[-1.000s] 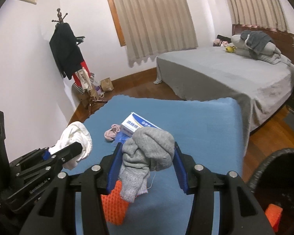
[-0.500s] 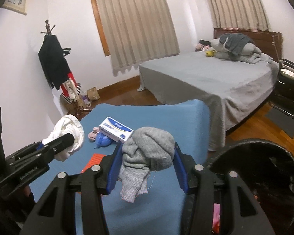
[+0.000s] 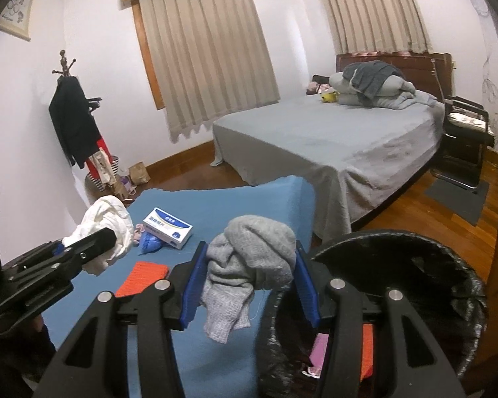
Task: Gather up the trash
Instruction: 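Carry the tissue and sock over the trash bin and open both tools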
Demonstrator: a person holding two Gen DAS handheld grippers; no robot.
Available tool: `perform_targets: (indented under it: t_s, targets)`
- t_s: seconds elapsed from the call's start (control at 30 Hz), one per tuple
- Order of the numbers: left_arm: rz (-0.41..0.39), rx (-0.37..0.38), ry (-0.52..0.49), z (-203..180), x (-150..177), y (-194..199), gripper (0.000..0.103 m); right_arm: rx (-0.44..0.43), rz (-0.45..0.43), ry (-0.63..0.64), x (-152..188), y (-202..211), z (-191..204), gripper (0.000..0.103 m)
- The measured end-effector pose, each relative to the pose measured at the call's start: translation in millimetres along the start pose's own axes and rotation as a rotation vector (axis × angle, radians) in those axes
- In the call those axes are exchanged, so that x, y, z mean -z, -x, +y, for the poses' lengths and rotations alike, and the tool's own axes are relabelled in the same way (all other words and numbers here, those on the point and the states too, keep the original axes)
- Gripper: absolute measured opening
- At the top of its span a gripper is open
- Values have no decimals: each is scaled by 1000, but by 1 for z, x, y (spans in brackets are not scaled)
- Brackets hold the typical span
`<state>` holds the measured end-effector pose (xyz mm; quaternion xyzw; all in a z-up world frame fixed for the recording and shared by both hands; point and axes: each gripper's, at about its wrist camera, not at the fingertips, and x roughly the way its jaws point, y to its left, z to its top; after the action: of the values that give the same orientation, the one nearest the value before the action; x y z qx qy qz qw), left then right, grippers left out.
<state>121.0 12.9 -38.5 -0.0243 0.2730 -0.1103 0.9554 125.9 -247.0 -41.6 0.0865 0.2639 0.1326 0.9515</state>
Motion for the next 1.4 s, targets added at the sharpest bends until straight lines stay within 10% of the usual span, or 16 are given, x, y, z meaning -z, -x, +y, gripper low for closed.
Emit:
perform_targets:
  t_s: [1.4]
  targets:
    - [-34, 233, -161, -143, 9, -18, 29, 209, -42, -76, 18, 63, -113, 50]
